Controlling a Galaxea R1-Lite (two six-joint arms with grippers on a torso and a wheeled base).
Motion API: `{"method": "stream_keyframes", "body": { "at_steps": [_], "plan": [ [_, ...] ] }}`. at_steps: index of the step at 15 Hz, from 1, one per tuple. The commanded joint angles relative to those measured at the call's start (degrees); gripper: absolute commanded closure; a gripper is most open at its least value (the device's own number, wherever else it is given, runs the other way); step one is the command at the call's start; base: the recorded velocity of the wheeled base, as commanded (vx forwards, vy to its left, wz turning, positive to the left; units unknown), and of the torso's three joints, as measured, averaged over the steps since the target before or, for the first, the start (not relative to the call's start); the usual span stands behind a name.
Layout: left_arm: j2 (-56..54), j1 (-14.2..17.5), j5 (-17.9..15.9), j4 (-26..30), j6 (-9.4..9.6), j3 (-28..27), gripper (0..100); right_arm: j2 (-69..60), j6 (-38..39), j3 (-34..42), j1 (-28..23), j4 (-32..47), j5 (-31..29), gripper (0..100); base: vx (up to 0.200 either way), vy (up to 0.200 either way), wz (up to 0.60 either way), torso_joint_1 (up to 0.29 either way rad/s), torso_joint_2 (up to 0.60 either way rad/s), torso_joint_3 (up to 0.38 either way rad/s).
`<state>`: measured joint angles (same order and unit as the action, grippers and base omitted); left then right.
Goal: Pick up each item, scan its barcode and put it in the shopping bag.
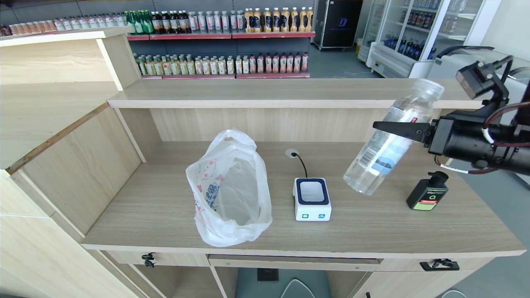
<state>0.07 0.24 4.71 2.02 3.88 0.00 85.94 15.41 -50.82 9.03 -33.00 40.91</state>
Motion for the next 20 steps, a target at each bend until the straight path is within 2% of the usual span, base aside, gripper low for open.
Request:
{"method": "stream_keyframes", "body": {
  "at_steps": [1,4,12,20],
  "plan": [
    [-0.07,0.02,0.04,0.00,-0.01,0.00,0,-10.27,5.86,-4.72,0.63,4.26,4.18,100,0.000,0.000,0.00,0.000,0.00,0.000],
    [0.01,0.02,0.04,0.00,-0.01,0.00,0,-14.05,9.64,-6.66,0.63,8.74,8.75,100,0.000,0.000,0.00,0.000,0.00,0.000],
    [-0.07,0.02,0.04,0.00,-0.01,0.00,0,-24.42,16.76,-1.91,1.25,9.71,20.96,100,0.000,0.000,0.00,0.000,0.00,0.000],
    [0.01,0.02,0.04,0.00,-0.01,0.00,0,-27.06,21.77,-2.09,4.68,9.45,22.90,100,0.000,0.000,0.00,0.000,0.00,0.000]
  ]
}}
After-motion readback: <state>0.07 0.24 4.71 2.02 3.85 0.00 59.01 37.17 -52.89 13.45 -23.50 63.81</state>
